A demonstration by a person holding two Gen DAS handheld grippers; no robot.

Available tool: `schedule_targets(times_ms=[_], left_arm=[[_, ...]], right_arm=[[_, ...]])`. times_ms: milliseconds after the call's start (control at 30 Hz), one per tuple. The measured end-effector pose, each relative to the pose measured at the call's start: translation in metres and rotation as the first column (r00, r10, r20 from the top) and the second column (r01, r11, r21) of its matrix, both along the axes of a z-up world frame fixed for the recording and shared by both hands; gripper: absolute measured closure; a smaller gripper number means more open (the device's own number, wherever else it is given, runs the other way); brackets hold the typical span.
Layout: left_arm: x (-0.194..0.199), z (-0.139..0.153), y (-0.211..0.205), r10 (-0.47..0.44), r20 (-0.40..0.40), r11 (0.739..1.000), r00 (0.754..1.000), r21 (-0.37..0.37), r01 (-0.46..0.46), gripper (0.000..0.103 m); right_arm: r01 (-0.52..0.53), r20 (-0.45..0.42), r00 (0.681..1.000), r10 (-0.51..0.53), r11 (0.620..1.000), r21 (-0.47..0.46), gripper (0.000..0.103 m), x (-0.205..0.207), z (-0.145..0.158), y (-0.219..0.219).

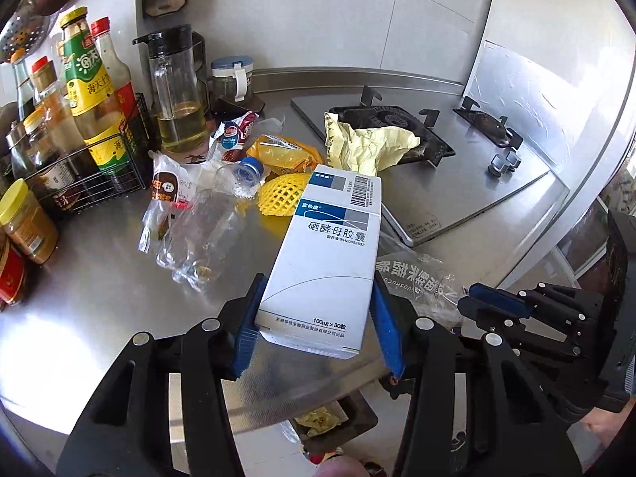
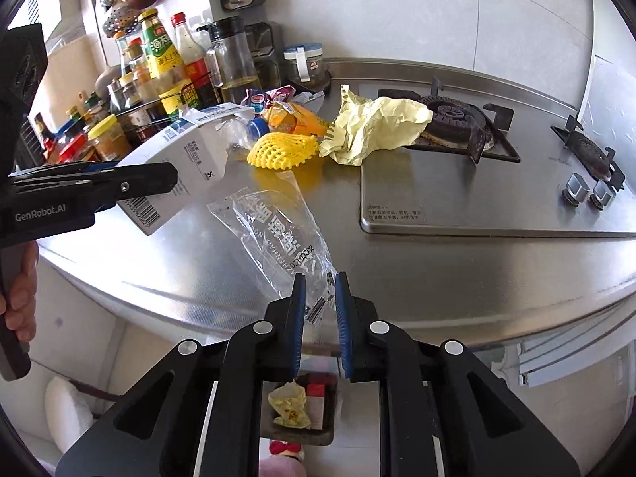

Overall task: Collect trash
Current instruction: 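Carry the box in the left tool while the right tool carries the wrapper down to the bin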

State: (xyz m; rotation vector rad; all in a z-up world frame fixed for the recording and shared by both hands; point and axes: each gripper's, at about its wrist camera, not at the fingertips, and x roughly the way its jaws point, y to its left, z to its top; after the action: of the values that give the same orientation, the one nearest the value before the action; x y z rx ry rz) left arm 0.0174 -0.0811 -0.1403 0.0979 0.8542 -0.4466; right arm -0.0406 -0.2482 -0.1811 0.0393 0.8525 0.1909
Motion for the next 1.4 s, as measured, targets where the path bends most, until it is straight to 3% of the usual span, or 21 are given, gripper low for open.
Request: schedule_targets(times_ms=[67, 333, 567, 800, 1000, 1400], left_arm=[[-0.014, 0.001, 0.005, 0.023, 0.001, 1.000, 1.000, -0.003, -0.023, 0.055], [-0.079, 0.007, 0.026, 0.089, 0.007, 0.996, 0.996, -0.032, -0.088, 0.055], [-0.132, -0.023, 0.039, 0.123, -0.064, 0.991, 0.990, -0.045, -0.126, 0.055], [-0.152, -0.093, 0.048, 0.152, -0.203, 0.988, 0.967, -0.003, -0.156, 0.055], [-0.143, -0.167, 0.048, 0.183, -0.317, 0.982, 0.931, 0.024, -0.185, 0.055], [-0.107, -0.303, 0.018, 0.187, -0.445, 0.982, 0.876, 0.110, -0.154, 0.055]], right_arm=[[-0.006, -0.009, 1.000, 0.005, 1.000, -0.005, 0.097, -0.003, -0.001, 0.001], [-0.047, 0.009, 0.999, 0.047, 0.999, -0.004, 0.097, -0.052, 0.008, 0.004], [-0.056, -0.108, 0.993, 0.054, 0.998, -0.013, 0.097, -0.094, -0.039, 0.003], [-0.060, -0.250, 0.967, 0.045, 0.997, -0.053, 0.097, -0.114, -0.106, 0.007], [-0.056, -0.355, 0.935, 0.014, 0.992, -0.109, 0.097, -0.105, -0.172, 0.012], [0.035, -0.559, 0.827, -0.063, 0.998, -0.060, 0.097, -0.055, -0.305, 0.018]])
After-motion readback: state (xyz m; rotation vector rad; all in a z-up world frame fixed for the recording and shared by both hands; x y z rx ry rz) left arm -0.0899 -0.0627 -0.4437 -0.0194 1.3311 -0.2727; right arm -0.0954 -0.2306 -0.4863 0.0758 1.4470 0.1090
